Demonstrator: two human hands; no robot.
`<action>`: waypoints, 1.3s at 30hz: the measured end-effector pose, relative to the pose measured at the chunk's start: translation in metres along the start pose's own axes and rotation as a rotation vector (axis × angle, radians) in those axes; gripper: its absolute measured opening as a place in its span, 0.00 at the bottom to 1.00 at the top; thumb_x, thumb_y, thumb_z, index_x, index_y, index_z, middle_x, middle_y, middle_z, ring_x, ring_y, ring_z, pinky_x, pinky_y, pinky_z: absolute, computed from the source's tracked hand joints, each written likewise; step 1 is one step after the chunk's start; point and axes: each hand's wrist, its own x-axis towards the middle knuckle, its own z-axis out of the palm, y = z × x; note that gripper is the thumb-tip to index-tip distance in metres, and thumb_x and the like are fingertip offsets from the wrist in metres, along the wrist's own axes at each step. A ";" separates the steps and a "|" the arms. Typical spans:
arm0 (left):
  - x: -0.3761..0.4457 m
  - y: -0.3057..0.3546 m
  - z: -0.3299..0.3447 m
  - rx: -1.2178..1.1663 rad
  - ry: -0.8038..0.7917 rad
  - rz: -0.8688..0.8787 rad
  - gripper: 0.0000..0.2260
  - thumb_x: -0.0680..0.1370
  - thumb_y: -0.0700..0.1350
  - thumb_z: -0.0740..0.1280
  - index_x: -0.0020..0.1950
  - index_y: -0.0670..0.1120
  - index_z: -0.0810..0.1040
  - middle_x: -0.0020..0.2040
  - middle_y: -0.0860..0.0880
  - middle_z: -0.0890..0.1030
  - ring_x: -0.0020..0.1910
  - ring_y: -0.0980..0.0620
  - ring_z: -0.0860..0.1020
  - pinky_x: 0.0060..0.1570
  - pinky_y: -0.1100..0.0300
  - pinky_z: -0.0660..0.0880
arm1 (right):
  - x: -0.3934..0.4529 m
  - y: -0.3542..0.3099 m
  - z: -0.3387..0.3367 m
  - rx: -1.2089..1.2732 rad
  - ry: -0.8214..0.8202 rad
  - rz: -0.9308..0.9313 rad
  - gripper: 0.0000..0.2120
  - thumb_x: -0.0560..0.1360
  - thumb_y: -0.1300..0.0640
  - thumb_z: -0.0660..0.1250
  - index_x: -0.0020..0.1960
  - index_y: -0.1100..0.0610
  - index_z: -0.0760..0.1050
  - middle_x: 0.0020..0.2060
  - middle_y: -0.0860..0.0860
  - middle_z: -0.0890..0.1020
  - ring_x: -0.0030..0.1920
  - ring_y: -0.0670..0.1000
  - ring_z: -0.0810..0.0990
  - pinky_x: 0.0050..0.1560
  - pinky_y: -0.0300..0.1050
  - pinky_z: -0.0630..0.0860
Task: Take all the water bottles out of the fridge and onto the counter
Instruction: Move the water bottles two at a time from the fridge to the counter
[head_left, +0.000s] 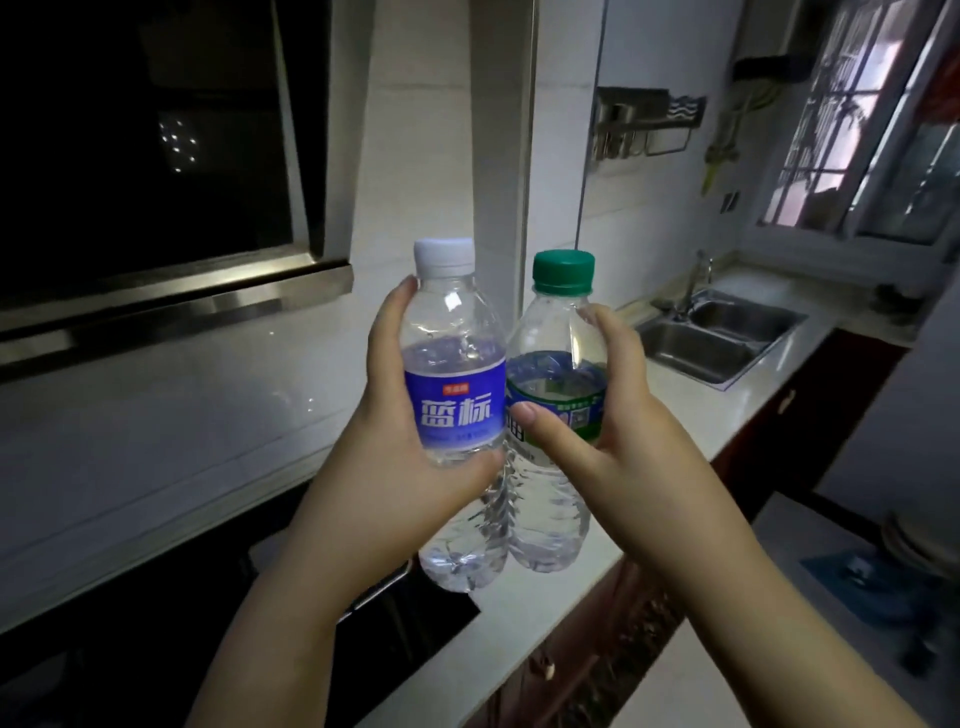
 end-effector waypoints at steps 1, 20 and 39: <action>0.009 -0.002 0.016 -0.010 0.008 -0.006 0.51 0.65 0.44 0.78 0.69 0.77 0.48 0.59 0.72 0.73 0.52 0.65 0.80 0.41 0.70 0.77 | 0.008 0.013 -0.011 -0.009 -0.009 -0.003 0.36 0.69 0.36 0.64 0.70 0.34 0.48 0.48 0.31 0.76 0.49 0.33 0.79 0.45 0.25 0.73; 0.143 -0.160 0.171 0.046 0.087 -0.266 0.50 0.67 0.43 0.79 0.74 0.68 0.47 0.69 0.60 0.70 0.62 0.61 0.75 0.53 0.64 0.78 | 0.156 0.244 -0.017 0.088 -0.232 0.143 0.34 0.71 0.44 0.70 0.67 0.32 0.52 0.47 0.27 0.74 0.49 0.27 0.76 0.42 0.23 0.72; 0.199 -0.288 0.254 0.219 0.218 -0.601 0.40 0.76 0.49 0.68 0.62 0.82 0.41 0.75 0.56 0.61 0.72 0.58 0.64 0.60 0.75 0.64 | 0.255 0.394 0.041 0.146 -0.649 0.413 0.34 0.73 0.56 0.73 0.73 0.56 0.59 0.68 0.54 0.73 0.65 0.55 0.75 0.66 0.54 0.72</action>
